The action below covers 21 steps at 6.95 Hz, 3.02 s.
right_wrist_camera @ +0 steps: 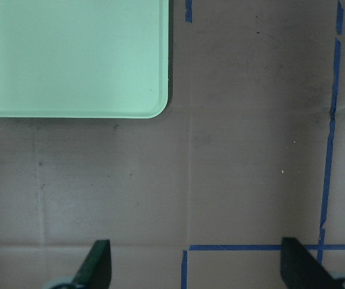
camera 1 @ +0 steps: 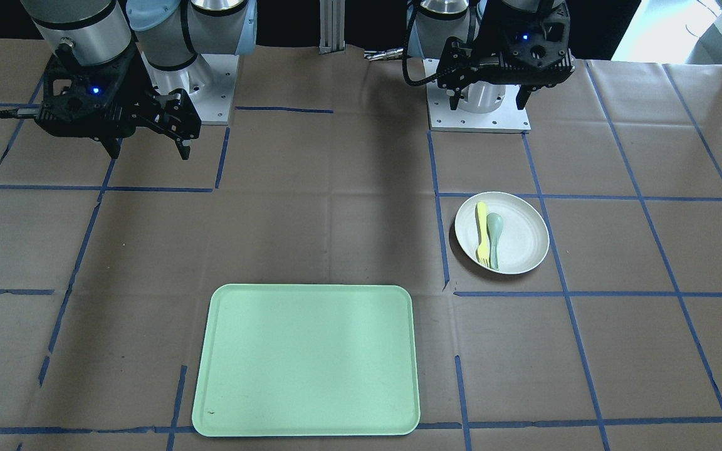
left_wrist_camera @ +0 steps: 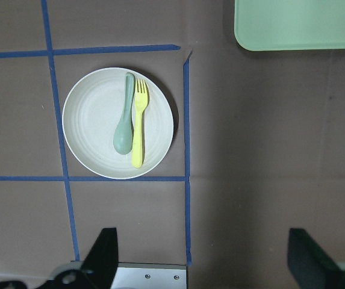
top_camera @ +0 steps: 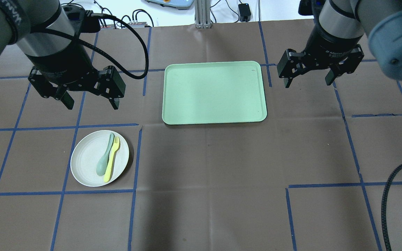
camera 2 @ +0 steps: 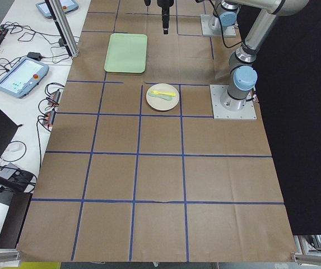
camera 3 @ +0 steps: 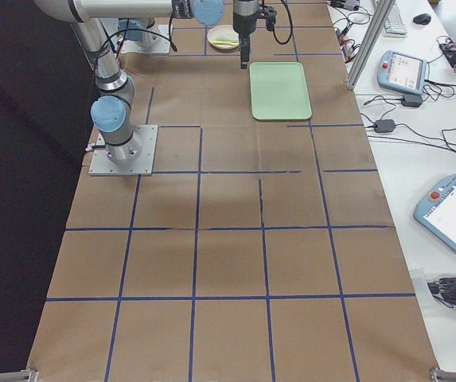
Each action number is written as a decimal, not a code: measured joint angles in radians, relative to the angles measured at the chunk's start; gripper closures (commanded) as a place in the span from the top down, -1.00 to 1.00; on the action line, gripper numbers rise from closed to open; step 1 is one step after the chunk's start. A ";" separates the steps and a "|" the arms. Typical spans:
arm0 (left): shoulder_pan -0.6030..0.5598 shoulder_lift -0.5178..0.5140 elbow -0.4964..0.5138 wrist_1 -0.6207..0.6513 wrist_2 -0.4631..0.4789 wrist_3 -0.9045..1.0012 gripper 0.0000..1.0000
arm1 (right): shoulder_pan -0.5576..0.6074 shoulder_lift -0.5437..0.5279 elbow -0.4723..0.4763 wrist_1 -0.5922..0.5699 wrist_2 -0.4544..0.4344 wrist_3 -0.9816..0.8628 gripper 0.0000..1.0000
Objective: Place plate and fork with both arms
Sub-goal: 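Move the left gripper toward the white plate with spoon and fork, then lower the left gripper and grasp the white plate's rim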
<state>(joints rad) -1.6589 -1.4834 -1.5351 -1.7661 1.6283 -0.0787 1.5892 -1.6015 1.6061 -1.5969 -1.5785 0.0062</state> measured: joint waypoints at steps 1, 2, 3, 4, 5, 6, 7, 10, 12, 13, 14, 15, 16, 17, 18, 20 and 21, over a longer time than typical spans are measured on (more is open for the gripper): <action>0.000 0.001 -0.007 0.000 -0.013 0.002 1.00 | 0.000 0.000 0.000 0.000 0.000 0.000 1.00; 0.001 0.001 -0.015 0.000 -0.045 0.009 1.00 | 0.000 0.000 0.000 0.000 0.000 0.000 1.00; 0.002 0.001 -0.020 0.001 -0.071 0.014 1.00 | 0.001 0.000 0.000 0.000 0.000 0.000 1.00; 0.002 0.001 -0.022 0.000 -0.081 0.016 1.00 | 0.001 0.000 0.000 0.000 0.000 0.000 1.00; 0.002 0.002 -0.023 0.001 -0.082 0.016 1.00 | 0.001 0.000 0.000 0.000 0.000 0.000 1.00; 0.002 0.003 -0.023 0.000 -0.082 0.016 1.00 | 0.001 0.000 0.000 0.000 0.000 0.000 1.00; 0.002 0.003 -0.023 0.000 -0.081 0.016 1.00 | 0.001 0.000 0.000 0.000 0.000 0.000 1.00; 0.006 0.005 -0.024 0.007 -0.081 0.016 1.00 | 0.001 0.000 0.000 0.000 0.000 0.000 1.00; 0.064 0.006 -0.038 0.016 -0.086 0.074 1.00 | 0.001 0.000 0.000 0.000 0.000 0.000 1.00; 0.127 0.008 -0.055 0.015 -0.087 0.122 1.00 | 0.000 0.000 0.000 0.000 -0.001 0.000 1.00; 0.200 0.008 -0.077 0.018 -0.088 0.189 1.00 | 0.000 0.000 0.000 0.000 -0.001 0.000 1.00; 0.271 0.007 -0.106 0.030 -0.090 0.263 1.00 | 0.001 0.000 0.000 0.000 -0.001 0.000 1.00; 0.335 0.002 -0.143 0.057 -0.104 0.323 1.00 | 0.001 0.000 0.000 0.000 -0.001 0.000 1.00; 0.399 -0.008 -0.193 0.094 -0.135 0.399 1.00 | 0.001 0.000 0.000 -0.001 0.000 0.000 1.00; 0.457 -0.017 -0.253 0.149 -0.159 0.467 1.00 | 0.001 0.000 0.000 0.000 0.001 0.000 1.00; 0.546 -0.041 -0.410 0.331 -0.190 0.531 1.00 | 0.000 0.000 0.000 0.000 0.001 0.000 1.00; 0.583 -0.064 -0.467 0.397 -0.231 0.554 1.00 | 0.000 0.000 0.000 0.000 0.001 0.000 1.00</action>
<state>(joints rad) -1.0762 -1.5474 -2.0024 -1.3692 1.3974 0.4749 1.5894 -1.6015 1.6061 -1.5969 -1.5770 0.0062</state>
